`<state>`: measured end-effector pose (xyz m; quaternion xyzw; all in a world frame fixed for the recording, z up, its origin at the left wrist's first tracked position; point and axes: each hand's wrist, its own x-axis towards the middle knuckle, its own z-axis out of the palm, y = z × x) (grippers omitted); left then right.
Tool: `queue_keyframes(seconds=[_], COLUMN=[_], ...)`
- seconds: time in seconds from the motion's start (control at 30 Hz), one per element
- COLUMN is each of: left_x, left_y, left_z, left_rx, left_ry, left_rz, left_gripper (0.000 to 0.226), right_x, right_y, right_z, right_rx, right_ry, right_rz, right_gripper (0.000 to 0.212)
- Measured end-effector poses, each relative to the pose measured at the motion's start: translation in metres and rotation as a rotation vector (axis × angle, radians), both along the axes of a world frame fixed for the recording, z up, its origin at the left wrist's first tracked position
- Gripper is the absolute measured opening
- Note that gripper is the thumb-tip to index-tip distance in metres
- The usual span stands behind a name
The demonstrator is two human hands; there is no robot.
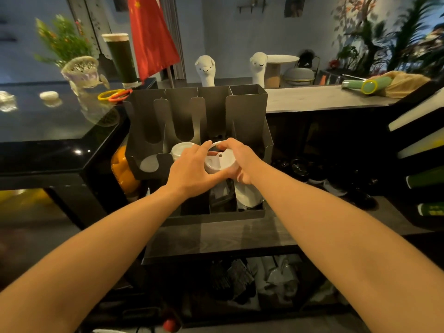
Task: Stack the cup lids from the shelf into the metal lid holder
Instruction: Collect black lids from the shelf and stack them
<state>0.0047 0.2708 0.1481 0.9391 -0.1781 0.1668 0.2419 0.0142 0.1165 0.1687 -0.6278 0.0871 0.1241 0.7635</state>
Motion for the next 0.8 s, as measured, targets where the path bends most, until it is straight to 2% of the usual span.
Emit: queue_keyframes(seconds=[0.1,0.2,0.33,0.43,0.53,0.63,0.8], left_x=[-0.001,-0.003,0.002,0.014,0.032,0.053,0.082], left_y=[0.011,0.022,0.044,0.056,0.065,0.070,0.072], left_z=[-0.005,-0.003,0.004,0.012,0.024,0.034,0.043], left_rx=[0.084,0.066,0.051,0.110,0.189,0.250,0.288], left_ry=[-0.093,-0.137,-0.102,-0.065,-0.009,0.047,0.164], left_rz=[0.082,0.082,0.100,0.173,0.241,0.271,0.247], left_gripper=[0.090,0.085,0.085,0.086,0.086,0.081,0.058], right_x=[-0.004,-0.002,0.005,0.012,0.026,0.040,0.061], right_y=[0.019,0.033,0.033,0.030,0.035,0.043,0.056], right_z=[-0.002,-0.002,-0.005,-0.002,0.009,0.017,0.023], right_rx=[-0.013,-0.173,-0.593,-0.964,-1.188,-1.311,-1.433], right_ry=[0.041,-0.030,-0.391,-0.681,-0.872,-0.921,-0.847], right_rz=[-0.033,-0.061,-0.075,-0.065,-0.030,0.040,0.079], right_gripper=[0.030,0.018,0.024,0.028,0.028,0.029,0.021])
